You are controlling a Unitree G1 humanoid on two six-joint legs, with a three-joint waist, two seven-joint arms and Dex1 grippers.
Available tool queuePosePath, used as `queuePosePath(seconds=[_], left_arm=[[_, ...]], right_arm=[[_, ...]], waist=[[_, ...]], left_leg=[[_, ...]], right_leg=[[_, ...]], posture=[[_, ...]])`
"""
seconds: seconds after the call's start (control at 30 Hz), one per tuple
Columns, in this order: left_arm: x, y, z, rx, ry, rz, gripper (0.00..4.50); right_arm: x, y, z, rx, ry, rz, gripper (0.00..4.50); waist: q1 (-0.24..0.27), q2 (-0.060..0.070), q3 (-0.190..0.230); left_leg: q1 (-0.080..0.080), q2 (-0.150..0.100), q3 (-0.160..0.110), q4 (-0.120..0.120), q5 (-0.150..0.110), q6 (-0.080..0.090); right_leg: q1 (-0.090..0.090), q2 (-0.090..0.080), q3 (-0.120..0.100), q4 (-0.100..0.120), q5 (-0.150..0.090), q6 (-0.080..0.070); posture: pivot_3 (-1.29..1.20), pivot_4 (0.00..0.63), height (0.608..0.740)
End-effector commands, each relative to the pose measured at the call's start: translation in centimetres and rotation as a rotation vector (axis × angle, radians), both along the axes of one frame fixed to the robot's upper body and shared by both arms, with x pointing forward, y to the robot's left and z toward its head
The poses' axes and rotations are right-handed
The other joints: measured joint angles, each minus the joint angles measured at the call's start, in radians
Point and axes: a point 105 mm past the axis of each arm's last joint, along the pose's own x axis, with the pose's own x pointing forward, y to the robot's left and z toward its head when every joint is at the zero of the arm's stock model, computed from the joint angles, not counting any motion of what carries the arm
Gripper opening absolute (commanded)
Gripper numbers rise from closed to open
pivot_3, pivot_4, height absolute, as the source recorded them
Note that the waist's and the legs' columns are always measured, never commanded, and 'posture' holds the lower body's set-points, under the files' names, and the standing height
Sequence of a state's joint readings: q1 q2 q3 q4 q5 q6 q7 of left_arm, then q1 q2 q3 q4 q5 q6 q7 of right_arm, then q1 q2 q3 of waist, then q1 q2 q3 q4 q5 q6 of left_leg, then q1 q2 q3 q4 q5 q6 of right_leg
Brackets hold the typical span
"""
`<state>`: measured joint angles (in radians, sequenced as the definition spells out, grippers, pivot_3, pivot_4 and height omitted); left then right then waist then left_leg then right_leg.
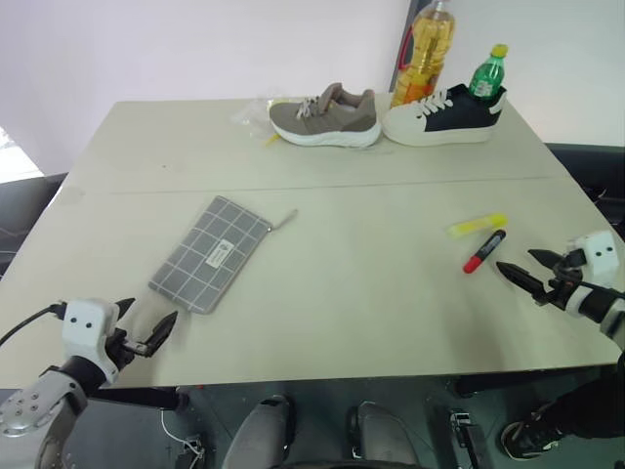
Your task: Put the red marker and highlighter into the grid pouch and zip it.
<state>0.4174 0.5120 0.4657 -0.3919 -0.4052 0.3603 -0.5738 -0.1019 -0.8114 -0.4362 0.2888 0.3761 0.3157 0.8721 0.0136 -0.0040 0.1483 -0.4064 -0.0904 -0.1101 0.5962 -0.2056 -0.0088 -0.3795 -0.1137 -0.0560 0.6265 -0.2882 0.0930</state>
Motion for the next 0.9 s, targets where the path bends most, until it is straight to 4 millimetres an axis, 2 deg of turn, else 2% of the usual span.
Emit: queuePosePath(seconds=[0.03,0.47,0.67,0.77,0.9], left_arm=[[0.1,0.6,1.1,0.026,-0.044,0.013,4.46],[0.1,1.0,1.3,0.039,-0.099,0.089,4.46],[0.3,-0.2,1.0,0.018,-0.108,0.058,4.46],[0.5,-0.2,1.1,0.035,-0.112,0.047,4.46],[0.6,-0.2,1.3,0.067,-0.117,0.030,4.46]], right_arm=[[0.4,0.2,1.1,-0.006,-0.049,0.014,3.96],[1.3,0.6,1.3,0.025,-0.048,0.020,3.96],[2.2,0.9,2.1,0.026,-0.086,0.021,3.96],[2.7,1.9,2.4,0.020,-0.106,0.052,3.96],[3.5,6.4,3.7,0.009,-0.152,0.196,3.96]], waist=[[0.000,0.000,0.000],[0.000,0.000,0.000],[0.001,0.000,0.000],[0.002,0.000,0.000],[-0.004,0.000,0.000]], left_leg=[[0.000,0.000,0.000,0.000,0.000,0.000],[0.000,0.000,0.000,0.000,0.000,0.000],[0.000,0.000,0.000,0.000,0.000,0.000],[0.000,0.000,0.000,0.000,0.000,0.000],[0.000,0.000,0.000,0.000,0.000,0.000]], right_leg=[[0.000,0.000,0.000,0.000,0.000,0.000],[0.000,0.000,0.000,0.000,0.000,0.000],[0.000,0.000,0.000,0.000,0.000,0.000],[0.000,0.000,0.000,0.000,0.000,0.000],[0.000,0.000,0.000,0.000,0.000,0.000]], posture=[[0.00,0.150,0.738],[0.00,0.150,0.738],[0.00,0.150,0.738],[0.00,0.150,0.738],[0.00,0.150,0.738]])
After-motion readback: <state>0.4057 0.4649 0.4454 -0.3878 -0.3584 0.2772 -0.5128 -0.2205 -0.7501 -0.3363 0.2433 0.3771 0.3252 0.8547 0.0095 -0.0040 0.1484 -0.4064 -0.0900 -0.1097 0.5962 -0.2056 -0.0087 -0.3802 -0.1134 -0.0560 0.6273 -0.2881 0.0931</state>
